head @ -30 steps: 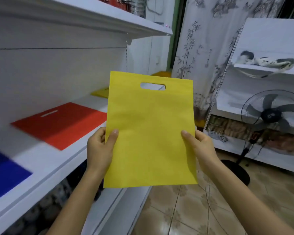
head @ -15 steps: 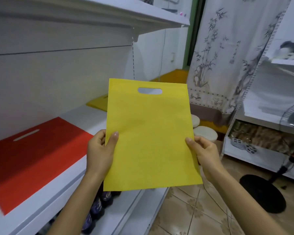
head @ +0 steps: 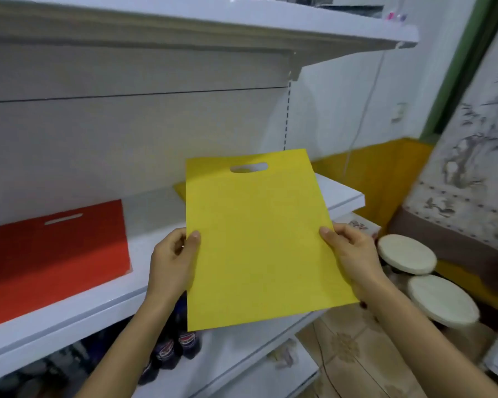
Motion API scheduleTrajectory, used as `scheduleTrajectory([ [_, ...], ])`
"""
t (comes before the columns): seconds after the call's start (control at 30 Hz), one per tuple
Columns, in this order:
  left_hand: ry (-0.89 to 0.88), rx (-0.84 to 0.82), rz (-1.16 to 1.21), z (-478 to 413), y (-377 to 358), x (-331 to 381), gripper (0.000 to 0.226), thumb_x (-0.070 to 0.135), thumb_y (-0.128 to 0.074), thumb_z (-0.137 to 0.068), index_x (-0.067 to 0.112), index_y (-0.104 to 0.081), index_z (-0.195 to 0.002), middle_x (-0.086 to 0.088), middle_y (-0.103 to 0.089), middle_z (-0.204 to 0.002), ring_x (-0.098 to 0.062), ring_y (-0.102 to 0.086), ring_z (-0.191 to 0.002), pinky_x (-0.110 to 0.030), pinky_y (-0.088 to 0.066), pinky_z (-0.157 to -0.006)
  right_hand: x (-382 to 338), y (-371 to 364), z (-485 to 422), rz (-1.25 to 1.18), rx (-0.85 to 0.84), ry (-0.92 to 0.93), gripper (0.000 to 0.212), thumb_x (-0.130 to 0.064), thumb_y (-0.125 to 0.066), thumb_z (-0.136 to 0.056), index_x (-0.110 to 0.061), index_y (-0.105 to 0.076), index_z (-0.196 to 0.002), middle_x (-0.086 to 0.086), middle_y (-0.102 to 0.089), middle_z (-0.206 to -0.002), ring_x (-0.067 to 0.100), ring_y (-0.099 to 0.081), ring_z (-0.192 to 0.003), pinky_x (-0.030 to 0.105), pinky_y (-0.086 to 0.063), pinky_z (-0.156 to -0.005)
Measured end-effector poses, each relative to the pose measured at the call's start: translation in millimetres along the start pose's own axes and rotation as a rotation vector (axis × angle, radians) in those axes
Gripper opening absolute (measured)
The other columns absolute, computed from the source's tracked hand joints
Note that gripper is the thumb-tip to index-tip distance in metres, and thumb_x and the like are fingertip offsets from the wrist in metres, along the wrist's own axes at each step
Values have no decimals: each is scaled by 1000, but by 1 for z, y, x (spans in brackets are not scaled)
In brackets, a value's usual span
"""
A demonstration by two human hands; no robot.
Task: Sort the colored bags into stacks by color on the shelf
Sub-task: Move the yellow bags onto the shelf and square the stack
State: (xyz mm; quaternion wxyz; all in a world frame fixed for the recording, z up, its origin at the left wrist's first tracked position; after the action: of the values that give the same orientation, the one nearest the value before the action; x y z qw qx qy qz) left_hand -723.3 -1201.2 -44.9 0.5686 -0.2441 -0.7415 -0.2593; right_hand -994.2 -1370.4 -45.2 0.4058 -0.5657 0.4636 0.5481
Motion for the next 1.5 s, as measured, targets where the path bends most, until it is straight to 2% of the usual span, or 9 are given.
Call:
scheduleTrajectory([
  [0.2, -17, 158, -173, -20, 7, -7, 22, 18, -67, -89, 38, -59, -93, 1, -65, -82, -37, -64, -78, -54, -54, -67, 0, -22, -65, 160, -169, 73, 16, -18, -65, -90, -8, -68, -77, -1, -65, -59, 8, -59, -51, 19, -47, -50],
  [0.3, -12, 175, -249, -41, 5, -10, 19, 18, -68, -88, 34, -60, -94, 1, -65, -81, -33, -62, -76, -47, -53, -68, -9, -40, -105, 299, -226, 155, 16, -24, -66, -89, -13, -70, -77, 12, -66, -68, 27, -60, -63, 37, -50, -63],
  [0.47, -51, 198, -407, -95, 3, -11, 19, 18, -68, -88, 15, -66, -106, 4, -61, -77, -18, -58, -73, -28, -43, -66, -25, -74, -168, 422, -261, 265, 18, -24, -66, -89, -17, -66, -73, -3, -50, -55, 14, -46, -53, 27, -35, -52],
  [0.57, -28, 212, -475, -126, 1, -22, 30, 20, -68, -87, 14, -64, -117, 4, -62, -78, -15, -58, -76, -25, -40, -69, -15, -93, -206, 487, -269, 257, 9, -27, -68, -88, -19, -66, -86, -4, -51, -58, 14, -48, -56, 27, -38, -57],
  [0.67, 27, 197, -565, -151, -2, -38, 38, 25, -69, -87, 14, -61, -122, 5, -63, -83, -17, -60, -86, -26, -43, -76, -2, -109, -233, 649, -292, 262, 26, -34, -67, -86, -19, -66, -108, -6, -56, -68, 19, -57, -72, 30, -43, -67],
  [0.83, 73, 172, -707, -162, -6, -54, 37, 31, -69, -87, 16, -64, -120, 1, -67, -95, -18, -62, -96, -23, -42, -76, 16, -121, -249, 770, -324, 318, 31, -35, -68, -86, -18, -66, -112, -8, -52, -55, 12, -55, -63, 28, -37, -55],
  [1.0, 64, 182, -748, -164, -7, -58, 35, 31, -70, -86, 15, -66, -117, 4, -61, -88, -10, -54, -82, -19, -39, -74, 23, -124, -259, 805, -347, 372, 34, -37, -69, -84, -17, -67, -112, -8, -54, -62, 17, -58, -72, 29, -40, -61],
  [1.13, 95, 172, -799, -165, -10, -59, 36, 33, -68, -87, 15, -66, -118, -1, -68, -104, -16, -61, -95, -20, -39, -75, 27, -127, -268, 815, -402, 354, 37, -39, -69, -83, -17, -67, -113, -8, -57, -70, 19, -58, -80, 31, -44, -69],
  [1.5, 148, 263, -872, -165, -14, -61, 34, 41, -63, -90, 22, -68, -117, 1, -69, -110, -19, -63, -101, -23, -40, -72, 31, -132, -279, 822, -495, 314, 41, -42, -70, -82, -16, -66, -114, 11, -68, -103, 25, -62, -95, 31, -48, -76],
])
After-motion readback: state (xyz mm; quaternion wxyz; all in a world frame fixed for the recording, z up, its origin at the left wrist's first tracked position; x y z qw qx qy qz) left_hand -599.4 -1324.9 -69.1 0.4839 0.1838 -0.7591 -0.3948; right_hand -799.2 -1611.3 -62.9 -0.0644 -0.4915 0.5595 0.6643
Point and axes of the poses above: each hand's wrist, its own z-axis away from the middle knuckle, its own y-axis out of the back of the hand, x = y × z, the point moved 7 cm from there along -z, towards the middle knuckle
